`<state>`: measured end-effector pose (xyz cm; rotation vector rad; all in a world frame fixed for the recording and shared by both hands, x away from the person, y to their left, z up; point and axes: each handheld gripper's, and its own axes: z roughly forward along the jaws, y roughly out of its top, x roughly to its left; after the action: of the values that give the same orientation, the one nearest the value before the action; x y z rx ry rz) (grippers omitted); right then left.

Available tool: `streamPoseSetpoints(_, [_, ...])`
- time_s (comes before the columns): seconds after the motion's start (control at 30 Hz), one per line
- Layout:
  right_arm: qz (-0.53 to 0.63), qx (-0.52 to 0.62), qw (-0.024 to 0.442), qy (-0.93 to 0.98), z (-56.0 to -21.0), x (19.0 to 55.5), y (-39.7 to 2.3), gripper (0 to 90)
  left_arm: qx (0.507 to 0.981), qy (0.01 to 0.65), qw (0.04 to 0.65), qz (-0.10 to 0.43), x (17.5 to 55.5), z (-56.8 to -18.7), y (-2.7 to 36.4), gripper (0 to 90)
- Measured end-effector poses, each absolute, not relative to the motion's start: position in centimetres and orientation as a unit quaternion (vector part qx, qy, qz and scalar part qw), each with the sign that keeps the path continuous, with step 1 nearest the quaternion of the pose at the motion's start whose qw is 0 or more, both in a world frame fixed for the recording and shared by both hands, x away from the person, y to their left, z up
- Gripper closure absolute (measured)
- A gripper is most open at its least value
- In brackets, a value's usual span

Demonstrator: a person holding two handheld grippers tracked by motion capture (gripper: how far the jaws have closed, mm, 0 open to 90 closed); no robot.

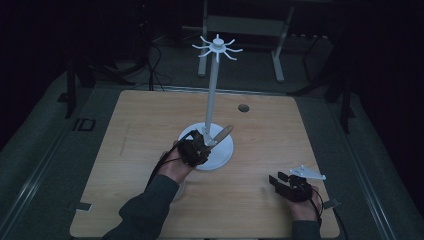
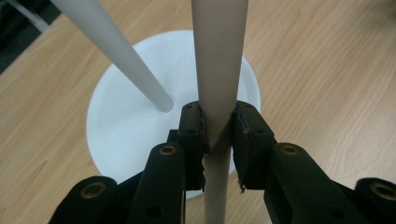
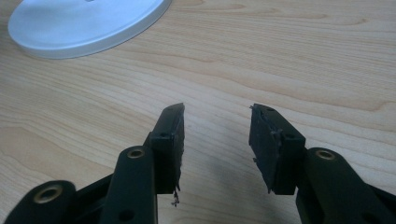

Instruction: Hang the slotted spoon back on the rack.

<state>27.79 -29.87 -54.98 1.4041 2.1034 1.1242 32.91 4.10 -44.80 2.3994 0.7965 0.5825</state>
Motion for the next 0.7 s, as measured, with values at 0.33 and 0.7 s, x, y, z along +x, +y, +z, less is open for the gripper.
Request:
streamPoseSetpoints(0.33, [0.400,0.499,0.187,0.746,-55.0,27.8,-29.9,54.6,0.868,0.316,0.297,0.240,32.3,-43.5,4.5,74.9])
streamPoseSetpoints(0.7, [0.400,0.499,0.186,0.746,-55.0,27.8,-29.9,54.5,0.816,0.348,0.352,0.298,31.1,-41.7,5.1,74.9])
